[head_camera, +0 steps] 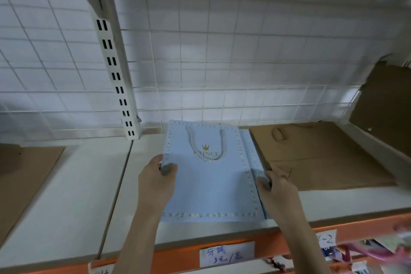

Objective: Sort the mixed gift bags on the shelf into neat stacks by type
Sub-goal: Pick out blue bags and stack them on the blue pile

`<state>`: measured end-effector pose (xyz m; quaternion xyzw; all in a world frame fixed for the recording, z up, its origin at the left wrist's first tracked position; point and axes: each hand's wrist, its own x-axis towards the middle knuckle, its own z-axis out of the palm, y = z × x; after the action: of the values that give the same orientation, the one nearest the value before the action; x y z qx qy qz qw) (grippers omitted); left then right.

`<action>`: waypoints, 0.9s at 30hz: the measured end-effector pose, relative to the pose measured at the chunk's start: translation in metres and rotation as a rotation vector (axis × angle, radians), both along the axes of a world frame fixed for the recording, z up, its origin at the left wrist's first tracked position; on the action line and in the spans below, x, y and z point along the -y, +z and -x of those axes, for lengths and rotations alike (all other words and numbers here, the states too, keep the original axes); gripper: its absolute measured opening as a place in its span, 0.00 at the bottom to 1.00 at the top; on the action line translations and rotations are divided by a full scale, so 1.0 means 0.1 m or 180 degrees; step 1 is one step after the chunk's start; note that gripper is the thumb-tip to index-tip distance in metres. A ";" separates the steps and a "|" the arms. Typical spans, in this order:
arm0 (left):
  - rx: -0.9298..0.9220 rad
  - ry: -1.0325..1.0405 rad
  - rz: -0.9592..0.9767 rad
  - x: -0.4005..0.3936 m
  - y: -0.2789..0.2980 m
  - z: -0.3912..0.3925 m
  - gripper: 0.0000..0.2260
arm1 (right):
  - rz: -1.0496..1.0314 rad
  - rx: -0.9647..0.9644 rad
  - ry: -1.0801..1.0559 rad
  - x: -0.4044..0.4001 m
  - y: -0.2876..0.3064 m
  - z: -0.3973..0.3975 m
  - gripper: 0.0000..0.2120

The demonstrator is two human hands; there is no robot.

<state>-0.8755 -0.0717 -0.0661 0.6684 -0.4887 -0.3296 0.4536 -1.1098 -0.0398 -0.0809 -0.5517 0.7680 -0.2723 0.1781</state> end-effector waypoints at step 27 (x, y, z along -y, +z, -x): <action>0.1192 0.0121 -0.0214 -0.30 -0.07 0.18 0.16 | 0.0267 -0.0160 0.0678 0.18 -0.04 0.09 0.11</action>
<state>-0.8939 -0.0419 -0.0735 0.7419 -0.5406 -0.2070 0.3383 -1.1192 -0.0574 -0.0850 -0.6438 0.6972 -0.2697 0.1635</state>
